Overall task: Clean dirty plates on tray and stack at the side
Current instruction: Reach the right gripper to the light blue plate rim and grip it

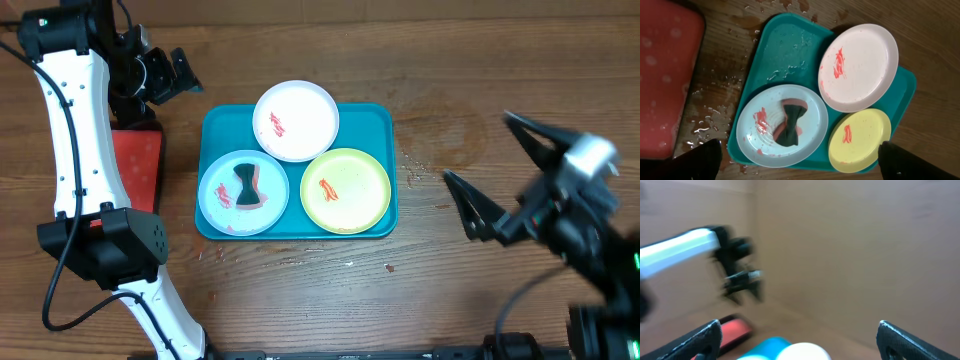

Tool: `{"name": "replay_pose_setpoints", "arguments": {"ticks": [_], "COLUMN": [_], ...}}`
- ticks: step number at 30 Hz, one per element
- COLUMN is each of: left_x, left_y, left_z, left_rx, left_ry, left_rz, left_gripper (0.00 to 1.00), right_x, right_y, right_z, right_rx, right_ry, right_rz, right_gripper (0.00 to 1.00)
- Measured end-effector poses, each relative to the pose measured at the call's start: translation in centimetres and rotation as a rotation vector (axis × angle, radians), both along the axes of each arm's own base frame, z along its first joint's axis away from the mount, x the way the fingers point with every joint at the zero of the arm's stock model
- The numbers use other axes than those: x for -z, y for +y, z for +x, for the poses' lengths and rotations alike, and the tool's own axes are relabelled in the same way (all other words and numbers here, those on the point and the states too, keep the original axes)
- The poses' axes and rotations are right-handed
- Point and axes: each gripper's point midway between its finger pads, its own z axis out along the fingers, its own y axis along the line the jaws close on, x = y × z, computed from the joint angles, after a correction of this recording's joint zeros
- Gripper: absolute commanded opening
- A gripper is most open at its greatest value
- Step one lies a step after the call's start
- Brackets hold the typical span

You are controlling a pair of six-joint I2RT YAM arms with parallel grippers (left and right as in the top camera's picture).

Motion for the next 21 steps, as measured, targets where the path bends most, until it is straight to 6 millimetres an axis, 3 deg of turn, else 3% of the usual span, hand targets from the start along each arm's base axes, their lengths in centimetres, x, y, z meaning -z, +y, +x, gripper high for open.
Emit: {"name": "replay_pose_setpoints", "arguments": {"ticks": [3,7,12,16,19,21], "left_x": [0.0,0.0,0.0,0.0,0.0,0.0], "left_y": [0.0,0.0,0.0,0.0,0.0,0.0], "left_z": [0.0,-0.1,-0.1,-0.1,-0.1,-0.1], "left_rx": [0.000,0.000,0.000,0.000,0.000,0.000], "left_ry": [0.001,0.004,0.004,0.004,0.004,0.004], "left_rz": [0.001,0.000,0.000,0.000,0.000,0.000], "left_gripper": [1.00,1.00,1.00,1.00,1.00,1.00], "right_x": [-0.7,1.4,7.6,13.8,17.2,18.0], "right_y": [2.0,3.3,5.7,8.7,11.2,13.0], "right_z": [2.3,5.8,10.4,12.6,13.9,14.7], "right_rx": [-0.179,-0.296,-0.293,-0.133,0.033,0.085], "right_ry": [0.023,0.229,0.682,1.010,1.092,1.058], "right_rz": [0.056,0.163,0.243,0.160,0.021,-0.037], "right_gripper": [1.00,1.00,1.00,1.00,1.00,1.00]}}
